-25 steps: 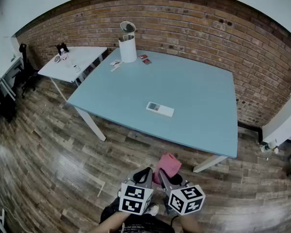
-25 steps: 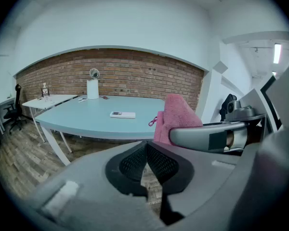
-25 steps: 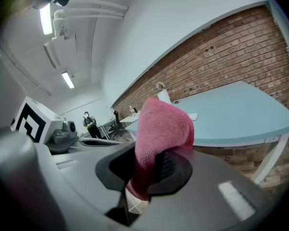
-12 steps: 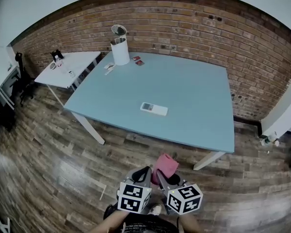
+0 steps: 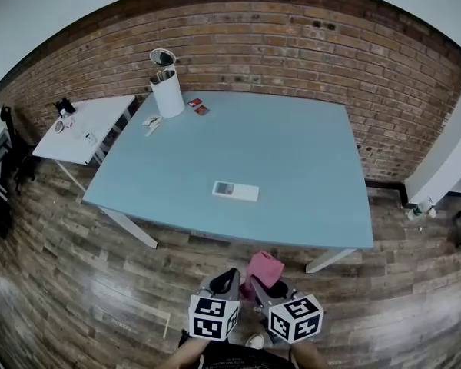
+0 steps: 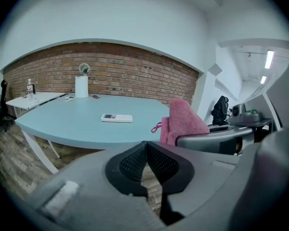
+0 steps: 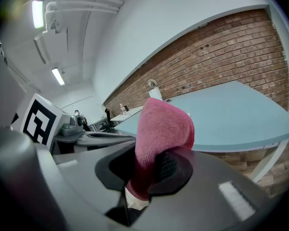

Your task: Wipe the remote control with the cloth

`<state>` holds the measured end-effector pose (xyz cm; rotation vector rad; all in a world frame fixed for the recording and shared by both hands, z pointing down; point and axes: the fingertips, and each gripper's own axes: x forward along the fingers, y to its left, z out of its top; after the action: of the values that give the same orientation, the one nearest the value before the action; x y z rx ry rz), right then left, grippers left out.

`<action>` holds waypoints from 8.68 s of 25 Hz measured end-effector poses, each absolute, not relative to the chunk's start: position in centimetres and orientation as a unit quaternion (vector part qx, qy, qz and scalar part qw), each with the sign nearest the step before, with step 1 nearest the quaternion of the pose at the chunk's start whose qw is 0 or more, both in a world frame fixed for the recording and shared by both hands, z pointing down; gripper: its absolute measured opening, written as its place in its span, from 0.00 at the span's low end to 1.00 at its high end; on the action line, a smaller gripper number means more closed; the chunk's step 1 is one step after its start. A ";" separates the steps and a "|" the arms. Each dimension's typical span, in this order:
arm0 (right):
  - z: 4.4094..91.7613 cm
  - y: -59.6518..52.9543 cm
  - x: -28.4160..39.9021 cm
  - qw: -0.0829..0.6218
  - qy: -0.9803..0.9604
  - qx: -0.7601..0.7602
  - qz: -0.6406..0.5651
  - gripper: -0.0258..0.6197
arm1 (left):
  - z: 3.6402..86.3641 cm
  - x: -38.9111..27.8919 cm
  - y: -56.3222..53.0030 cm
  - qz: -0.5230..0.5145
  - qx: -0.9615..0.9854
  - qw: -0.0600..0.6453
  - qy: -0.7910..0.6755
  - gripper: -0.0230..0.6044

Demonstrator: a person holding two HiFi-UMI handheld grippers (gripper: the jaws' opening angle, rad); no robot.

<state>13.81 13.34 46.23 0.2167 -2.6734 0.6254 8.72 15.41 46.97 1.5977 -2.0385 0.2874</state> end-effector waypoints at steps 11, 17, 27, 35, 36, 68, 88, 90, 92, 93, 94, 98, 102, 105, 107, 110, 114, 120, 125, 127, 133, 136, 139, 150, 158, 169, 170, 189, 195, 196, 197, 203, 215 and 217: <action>48.0 9.8 5.0 0.220 -0.937 0.126 0.241 0.14 | 47.0 -0.7 9.9 0.112 0.688 0.235 -0.677 0.04; 48.0 6.7 1.3 0.219 -0.929 0.169 0.246 0.14 | 48.0 -5.7 7.0 0.197 0.738 0.193 -0.616 0.10; 48.8 2.9 -2.7 0.224 -0.913 0.225 0.257 0.14 | 51.0 -12.0 3.0 0.323 0.802 0.133 -0.484 0.28; 49.6 1.0 -3.1 0.238 -0.893 0.273 0.265 0.14 | 54.7 -13.5 0.4 0.398 0.837 0.117 -0.358 0.40; 49.7 0.7 -3.1 0.240 -0.891 0.279 0.267 0.14 | 55.1 -13.5 0.1 0.406 0.838 0.115 -0.347 0.43; 50.0 -4.4 -16.5 0.199 -0.933 0.176 0.243 0.14 | 58.3 -12.3 -2.4 0.482 0.845 0.091 -0.215 0.53; 52.9 -5.5 -13.8 0.241 -0.933 0.172 0.204 0.14 | 59.1 -12.7 -2.3 0.494 0.832 0.166 -0.193 0.50; 53.0 -5.9 -13.0 0.243 -0.931 0.178 0.206 0.14 | 59.1 -12.8 -2.3 0.495 0.831 0.167 -0.194 0.50; 52.8 -6.2 -12.4 0.239 -0.931 0.180 0.209 0.14 | 59.1 -12.8 -2.3 0.497 0.829 0.167 -0.196 0.50; 52.8 -6.3 -12.1 0.237 -0.931 0.181 0.211 0.14 | 59.2 -12.8 -2.2 0.498 0.828 0.167 -0.196 0.50; 52.8 -6.4 -11.9 0.236 -0.931 0.182 0.212 0.14 | 59.2 -12.7 -2.2 0.499 0.827 0.168 -0.196 0.50; 52.8 -6.8 -11.1 0.233 -0.930 0.186 0.216 0.14 | 59.2 -12.8 -2.2 0.503 0.824 0.169 -0.199 0.50; 52.9 -7.5 -9.8 0.231 -0.928 0.195 0.220 0.14 | 59.3 -12.9 -2.2 0.506 0.821 0.171 -0.204 0.50; 53.0 -8.3 -8.6 0.228 -0.925 0.207 0.223 0.14 | 59.3 -12.9 -2.1 0.508 0.818 0.173 -0.206 0.50; 53.1 -8.9 -7.8 0.226 -0.923 0.215 0.227 0.14 | 59.4 -13.0 -2.1 0.510 0.816 0.175 -0.207 0.50; 53.1 -9.5 -6.8 0.223 -0.921 0.222 0.231 0.14 | 59.4 -13.1 -2.1 0.511 0.815 0.177 -0.208 0.50; 53.1 -10.1 -5.7 0.219 -0.920 0.221 0.239 0.14 | 59.3 -13.0 -2.1 0.511 0.815 0.179 -0.206 0.50; 53.3 -11.3 -4.1 0.215 -0.918 0.218 0.251 0.14 | 59.4 -13.0 -2.0 0.516 0.812 0.181 -0.204 0.50; 53.7 -12.4 -2.6 0.218 -0.915 0.215 0.262 0.14 | 59.3 -12.9 -2.0 0.517 0.811 0.183 -0.202 0.50; 53.8 -13.0 -2.0 0.217 -0.914 0.216 0.268 0.14 | 59.3 -13.0 -2.0 0.517 0.812 0.182 -0.203 0.50; 53.9 -15.4 -1.2 0.197 -0.908 0.230 0.288 0.14 | 59.3 -13.0 -2.0 0.516 0.812 0.180 -0.205 0.50; 54.5 -15.2 -1.9 0.200 -0.909 0.219 0.292 0.14 | 59.2 -13.2 -1.7 0.518 0.811 0.182 -0.203 0.50; 54.6 -15.2 -2.4 0.208 -0.913 0.210 0.281 0.14 | 59.2 -13.2 -2.0 0.519 0.811 0.182 -0.201 0.50; 54.9 -13.9 -2.3 0.231 -0.905 0.234 0.269 0.14 | 59.5 -13.5 -1.9 0.518 0.808 0.189 -0.207 0.50; 54.7 -11.9 -0.8 0.220 -0.891 0.281 0.279 0.14 | 59.4 -13.4 -2.2 0.544 0.792 0.194 -0.197 0.50; 54.6 -9.6 0.7 0.208 -0.877 0.329 0.283 0.14 | 59.7 -13.4 -2.1 0.573 0.771 0.203 -0.188 0.50; 54.5 -9.4 0.9 0.206 -0.876 0.333 0.283 0.14 | 59.7 -13.4 -2.1 0.575 0.771 0.203 -0.186 0.50; 54.3 -5.3 -0.3 0.179 -0.874 0.348 0.287 0.14 | 59.8 -13.3 -2.3 0.578 0.769 0.203 -0.183 0.50; 54.3 -4.3 -1.8 0.178 -0.877 0.343 0.287 0.14 | 59.7 -13.3 -2.3 0.579 0.769 0.203 -0.182 0.50; 54.3 -4.1 -2.1 0.178 -0.877 0.341 0.288 0.14 | 59.7 -13.4 -2.2 0.579 0.769 0.203 -0.182 0.50; 54.3 -3.9 -2.5 0.178 -0.878 0.338 0.288 0.14 | 59.7 -13.4 -2.2 0.579 0.769 0.203 -0.182 0.50; 54.4 -2.9 -4.5 0.177 -0.883 0.324 0.288 0.14 | 59.7 -13.3 -2.3 0.577 0.770 0.199 -0.184 0.50; 54.2 -1.0 -7.8 0.185 -0.895 0.291 0.282 0.14 | 59.8 -13.3 -2.1 0.582 0.766 0.204 -0.181 0.50; 54.1 -0.7 -8.3 0.187 -0.898 0.284 0.280 0.14 | 59.7 -13.3 -2.1 0.582 0.766 0.204 -0.182 0.50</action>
<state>-8.33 -0.66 54.15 0.7990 -2.5280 0.7874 -13.28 -2.15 59.69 2.1354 -0.5084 1.6244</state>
